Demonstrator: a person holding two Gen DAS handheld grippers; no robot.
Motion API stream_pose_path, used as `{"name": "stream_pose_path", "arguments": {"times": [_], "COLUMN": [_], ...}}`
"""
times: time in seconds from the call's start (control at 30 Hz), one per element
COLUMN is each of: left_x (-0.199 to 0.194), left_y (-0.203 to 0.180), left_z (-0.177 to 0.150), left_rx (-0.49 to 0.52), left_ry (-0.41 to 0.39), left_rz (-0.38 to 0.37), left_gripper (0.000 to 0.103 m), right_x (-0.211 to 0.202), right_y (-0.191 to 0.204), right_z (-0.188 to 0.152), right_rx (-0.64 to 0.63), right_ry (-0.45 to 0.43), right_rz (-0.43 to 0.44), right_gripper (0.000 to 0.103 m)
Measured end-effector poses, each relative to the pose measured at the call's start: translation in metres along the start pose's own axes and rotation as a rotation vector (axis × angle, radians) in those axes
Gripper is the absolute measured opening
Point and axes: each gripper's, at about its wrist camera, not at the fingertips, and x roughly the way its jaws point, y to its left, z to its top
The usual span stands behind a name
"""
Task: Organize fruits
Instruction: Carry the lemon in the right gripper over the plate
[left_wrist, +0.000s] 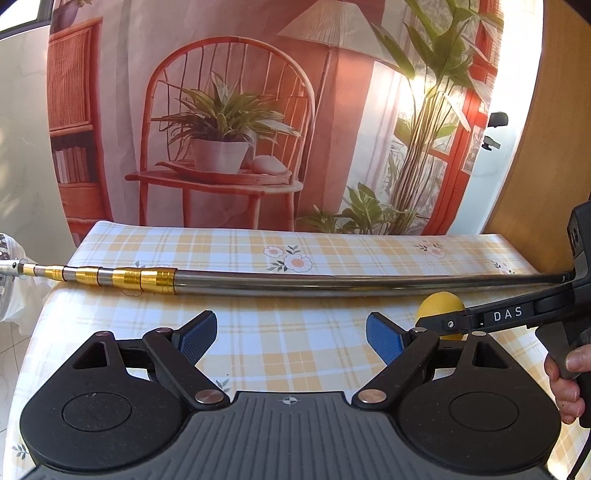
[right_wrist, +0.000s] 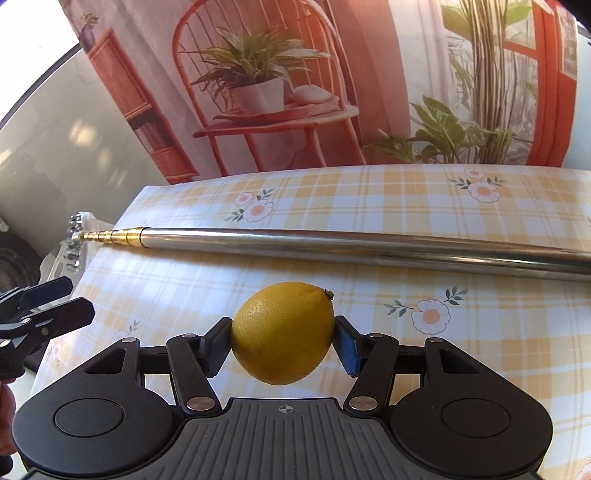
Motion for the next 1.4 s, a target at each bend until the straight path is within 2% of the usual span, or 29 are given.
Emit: {"name": "stream_pose_path", "arguments": {"times": [0.4,0.87,1.0,1.27,1.4], "left_x": [-0.023,-0.045,-0.048,-0.047,-0.047], "left_y": [-0.026,-0.043,-0.042,-0.042,-0.043], "left_z": [-0.016,-0.043,-0.052,-0.070,-0.073], "left_rx": [-0.009,-0.025,-0.062,-0.103,-0.105], "left_ry": [0.087,0.167,0.202,0.240,0.244], "left_rz": [-0.034,-0.082,-0.119,-0.133,-0.135], "left_gripper": [0.090,0.090,0.090,0.090,0.090], "right_x": [-0.061,-0.100,-0.106,-0.108,-0.107], "right_y": [0.018,0.029,0.035,0.043,0.047], "right_z": [-0.040,-0.092,-0.108,-0.132,-0.138], "right_rx": [-0.177,-0.262,-0.314,-0.360,-0.412], "right_ry": [-0.074,-0.107,-0.102,-0.041,-0.007], "right_rz": [0.042,0.071,0.078,0.105,0.087], "right_gripper": [0.054,0.054,0.054,0.054,0.054]}}
